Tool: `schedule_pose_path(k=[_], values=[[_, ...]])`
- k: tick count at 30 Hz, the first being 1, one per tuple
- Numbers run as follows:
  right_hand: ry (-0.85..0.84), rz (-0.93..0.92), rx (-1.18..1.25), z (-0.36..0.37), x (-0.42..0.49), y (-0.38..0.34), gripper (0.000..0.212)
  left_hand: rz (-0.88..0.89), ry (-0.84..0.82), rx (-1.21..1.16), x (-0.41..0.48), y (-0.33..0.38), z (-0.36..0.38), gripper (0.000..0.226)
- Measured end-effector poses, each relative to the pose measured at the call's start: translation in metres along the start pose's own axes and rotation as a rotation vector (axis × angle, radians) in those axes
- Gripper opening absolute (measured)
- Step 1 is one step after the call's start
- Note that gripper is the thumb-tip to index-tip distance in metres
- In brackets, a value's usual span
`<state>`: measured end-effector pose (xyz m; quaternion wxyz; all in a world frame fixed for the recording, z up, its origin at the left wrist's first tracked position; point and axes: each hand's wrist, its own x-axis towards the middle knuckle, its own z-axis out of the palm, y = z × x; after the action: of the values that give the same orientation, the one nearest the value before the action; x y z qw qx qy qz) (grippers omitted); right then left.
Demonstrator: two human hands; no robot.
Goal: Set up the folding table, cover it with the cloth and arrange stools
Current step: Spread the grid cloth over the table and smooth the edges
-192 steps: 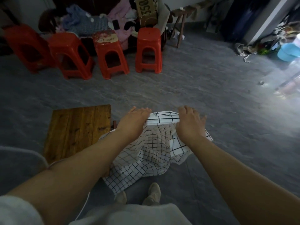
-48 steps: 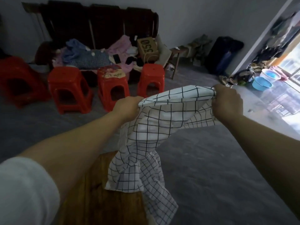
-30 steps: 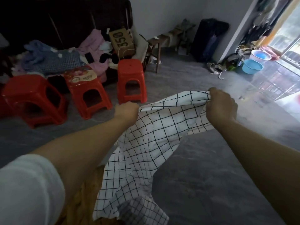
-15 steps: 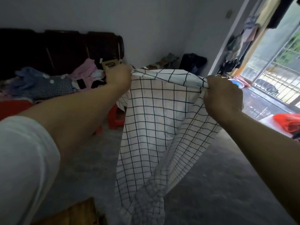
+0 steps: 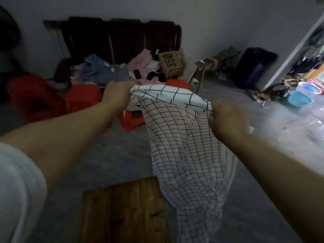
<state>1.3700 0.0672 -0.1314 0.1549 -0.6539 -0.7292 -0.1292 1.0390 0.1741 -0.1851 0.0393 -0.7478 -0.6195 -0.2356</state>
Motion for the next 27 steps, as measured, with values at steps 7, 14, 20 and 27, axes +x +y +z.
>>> schedule_pose_path(k=[7, 14, 20, 27], values=[[-0.263, -0.144, 0.062, 0.080, -0.112, -0.111, 0.008, -0.111, -0.251, -0.119, -0.186, -0.124, 0.021, 0.050], [-0.525, -0.214, 0.150, 0.149, -0.218, -0.156, 0.042, -0.059, -0.392, 0.018, -0.348, -0.166, 0.046, 0.071], [-0.698, -0.334, 0.216, 0.192, -0.302, -0.155, 0.061, 0.007, -0.722, 0.114, -0.455, -0.156, 0.068, 0.084], [-0.800, -0.439, 0.140, 0.234, -0.380, -0.124, 0.074, 0.007, -0.869, 0.171, -0.549, -0.119, 0.110, 0.090]])
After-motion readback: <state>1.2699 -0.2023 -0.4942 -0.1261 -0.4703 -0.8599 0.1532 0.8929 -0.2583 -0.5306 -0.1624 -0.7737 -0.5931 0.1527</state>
